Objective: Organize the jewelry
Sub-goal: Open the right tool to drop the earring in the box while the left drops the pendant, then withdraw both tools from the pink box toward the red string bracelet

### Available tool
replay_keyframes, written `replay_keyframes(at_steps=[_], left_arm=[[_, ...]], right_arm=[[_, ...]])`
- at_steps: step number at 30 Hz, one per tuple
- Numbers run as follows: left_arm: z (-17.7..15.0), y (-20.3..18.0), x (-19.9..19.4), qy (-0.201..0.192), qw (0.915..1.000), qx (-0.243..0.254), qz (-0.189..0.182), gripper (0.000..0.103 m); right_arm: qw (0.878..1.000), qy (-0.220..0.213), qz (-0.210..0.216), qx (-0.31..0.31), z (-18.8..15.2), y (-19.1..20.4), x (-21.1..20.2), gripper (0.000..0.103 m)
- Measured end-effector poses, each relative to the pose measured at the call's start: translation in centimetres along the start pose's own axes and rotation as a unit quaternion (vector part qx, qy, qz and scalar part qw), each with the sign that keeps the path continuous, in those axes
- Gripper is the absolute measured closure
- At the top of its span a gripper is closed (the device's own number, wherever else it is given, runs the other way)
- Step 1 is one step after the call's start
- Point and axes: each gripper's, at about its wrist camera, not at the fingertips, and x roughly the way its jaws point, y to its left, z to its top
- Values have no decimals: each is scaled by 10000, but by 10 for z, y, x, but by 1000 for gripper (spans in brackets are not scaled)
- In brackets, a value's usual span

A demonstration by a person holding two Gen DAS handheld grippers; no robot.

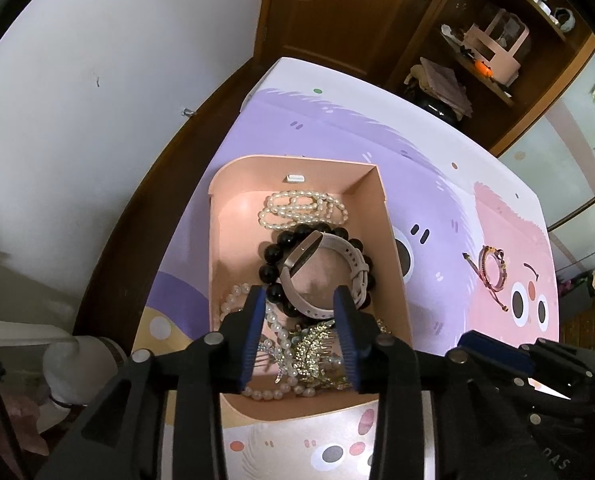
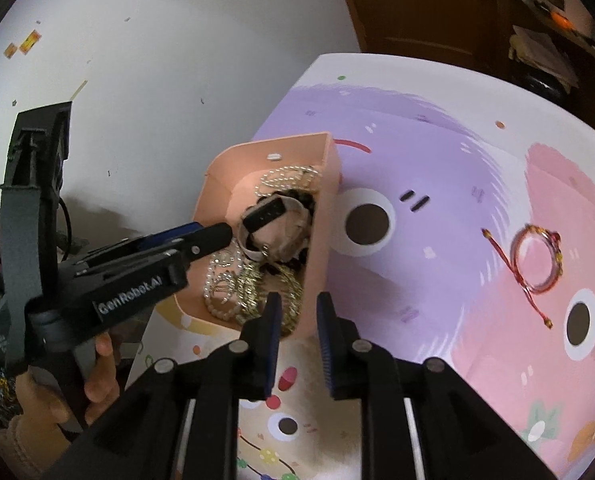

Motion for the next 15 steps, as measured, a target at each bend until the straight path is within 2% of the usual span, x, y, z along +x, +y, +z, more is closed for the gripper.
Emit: replay_keyframes(at_steps=[1,3,8,12,15], left_arm=[[0,-1,-2,-23,10000,-6,15,62],[0,-1,-6,-82,10000,-6,54,48],[0,-5,-19,-188,9998,35,111,44],[-2,-15,-31,-247,9995,132,167,36],[-5,-27,-41,-308,9989,272,216,35]], right_arm=[[10000,0,-5,25,-2,-2,0,85],[10000,-18,-10,81,-6,-7,-2,85],[9998,-25,-43,214,-17,-18,-6,85],[9995,-95,-82,307,-24,-28,-17,85],[9990,-191,-102,382,-31,-38,-29,85]])
